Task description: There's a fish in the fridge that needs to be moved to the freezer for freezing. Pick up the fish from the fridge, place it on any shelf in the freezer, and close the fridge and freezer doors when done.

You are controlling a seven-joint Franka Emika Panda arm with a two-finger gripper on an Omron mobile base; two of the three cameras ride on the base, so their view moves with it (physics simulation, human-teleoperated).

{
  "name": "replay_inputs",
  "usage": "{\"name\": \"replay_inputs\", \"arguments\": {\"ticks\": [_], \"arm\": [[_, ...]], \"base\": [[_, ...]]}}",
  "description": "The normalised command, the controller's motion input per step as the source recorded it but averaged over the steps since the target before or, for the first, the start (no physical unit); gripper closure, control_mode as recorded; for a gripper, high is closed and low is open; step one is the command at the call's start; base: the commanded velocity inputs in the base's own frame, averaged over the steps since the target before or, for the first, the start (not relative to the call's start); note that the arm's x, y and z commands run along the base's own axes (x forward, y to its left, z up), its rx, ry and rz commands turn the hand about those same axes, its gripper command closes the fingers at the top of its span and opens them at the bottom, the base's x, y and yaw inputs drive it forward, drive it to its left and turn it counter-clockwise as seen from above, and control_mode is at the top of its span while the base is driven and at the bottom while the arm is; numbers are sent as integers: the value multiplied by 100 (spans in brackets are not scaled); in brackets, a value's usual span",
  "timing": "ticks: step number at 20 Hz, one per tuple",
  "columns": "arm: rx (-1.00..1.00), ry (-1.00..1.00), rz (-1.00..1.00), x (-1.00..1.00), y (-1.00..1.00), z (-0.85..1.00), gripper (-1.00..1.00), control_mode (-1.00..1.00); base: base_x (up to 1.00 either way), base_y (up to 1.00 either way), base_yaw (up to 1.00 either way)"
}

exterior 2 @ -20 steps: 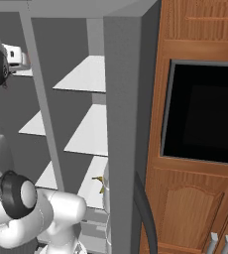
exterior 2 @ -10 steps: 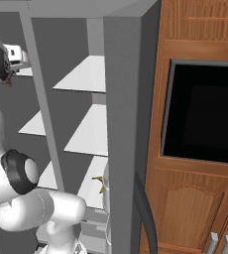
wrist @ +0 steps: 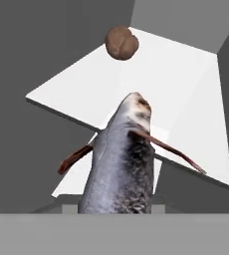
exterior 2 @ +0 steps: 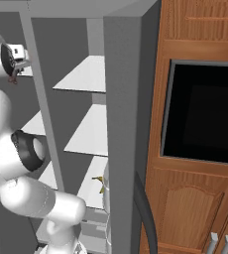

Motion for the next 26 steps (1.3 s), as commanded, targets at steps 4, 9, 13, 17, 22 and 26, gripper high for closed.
{"name": "replay_inputs", "arguments": {"ticks": [4, 9, 13, 17, 22, 26], "arm": [[-8, 2, -2, 48, 23, -9, 100, -100], [-2, 0, 0, 42, 3, 0, 100, -100], [-1, 0, 0, 37, 5, 0, 100, -100], [-5, 1, 0, 46, 16, -2, 100, -100], [-7, 0, 0, 46, 14, -27, 100, -100], [-5, 2, 0, 51, 19, -17, 100, -100]], "base": [[0, 0, 0], [0, 0, 0], [0, 0, 0], [0, 0, 0], [0, 0, 0], [0, 0, 0]]}}
